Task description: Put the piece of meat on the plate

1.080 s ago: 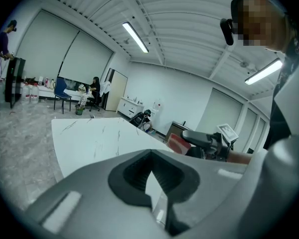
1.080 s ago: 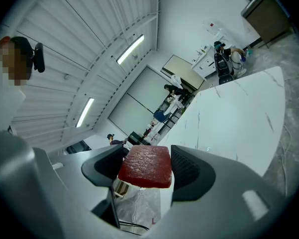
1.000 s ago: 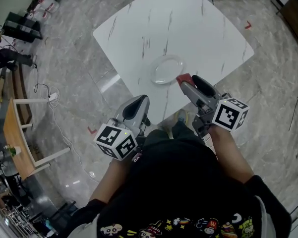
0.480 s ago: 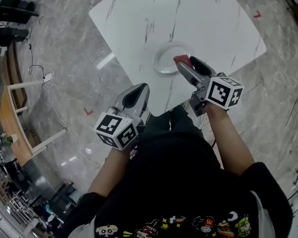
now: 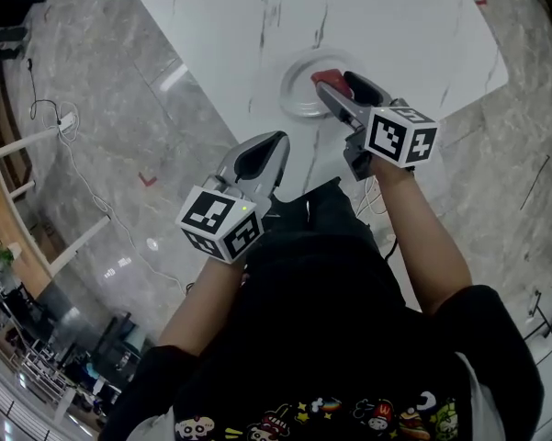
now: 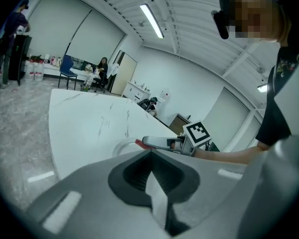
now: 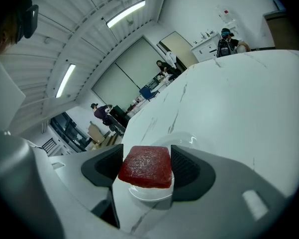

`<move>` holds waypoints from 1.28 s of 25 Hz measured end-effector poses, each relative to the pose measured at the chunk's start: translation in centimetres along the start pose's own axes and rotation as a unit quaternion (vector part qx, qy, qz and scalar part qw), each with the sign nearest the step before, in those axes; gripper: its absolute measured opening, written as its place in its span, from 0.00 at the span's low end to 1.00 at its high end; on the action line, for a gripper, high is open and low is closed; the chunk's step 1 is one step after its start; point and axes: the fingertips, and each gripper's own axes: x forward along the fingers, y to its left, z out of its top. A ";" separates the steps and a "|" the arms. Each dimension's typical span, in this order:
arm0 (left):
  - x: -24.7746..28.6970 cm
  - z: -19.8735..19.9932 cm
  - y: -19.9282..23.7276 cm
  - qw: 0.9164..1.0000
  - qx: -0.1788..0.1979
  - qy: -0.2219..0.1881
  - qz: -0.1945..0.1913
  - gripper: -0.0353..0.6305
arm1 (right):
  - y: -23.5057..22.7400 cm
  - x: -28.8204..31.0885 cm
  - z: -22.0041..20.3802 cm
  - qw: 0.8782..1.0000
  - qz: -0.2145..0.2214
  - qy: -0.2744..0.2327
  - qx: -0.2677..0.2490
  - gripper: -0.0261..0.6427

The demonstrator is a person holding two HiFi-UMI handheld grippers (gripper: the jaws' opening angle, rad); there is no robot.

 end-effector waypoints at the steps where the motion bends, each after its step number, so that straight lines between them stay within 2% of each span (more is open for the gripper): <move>1: 0.0 -0.2 0.3 1.000 -0.003 0.002 0.001 0.05 | -0.2 0.4 -0.1 1.000 -0.003 0.004 -0.004 0.52; 15: -0.2 -0.1 2.0 1.000 -0.021 -0.006 0.015 0.05 | -0.9 3.1 -1.5 0.991 -0.046 0.061 -0.108 0.53; 24: -0.4 -0.7 2.4 0.999 -0.033 -0.007 0.021 0.05 | -1.1 3.8 -2.2 0.973 -0.078 0.098 -0.196 0.53; 32: -0.9 -0.8 2.9 0.999 -0.037 -0.009 0.022 0.05 | -1.1 4.4 -2.9 0.962 -0.101 0.117 -0.225 0.53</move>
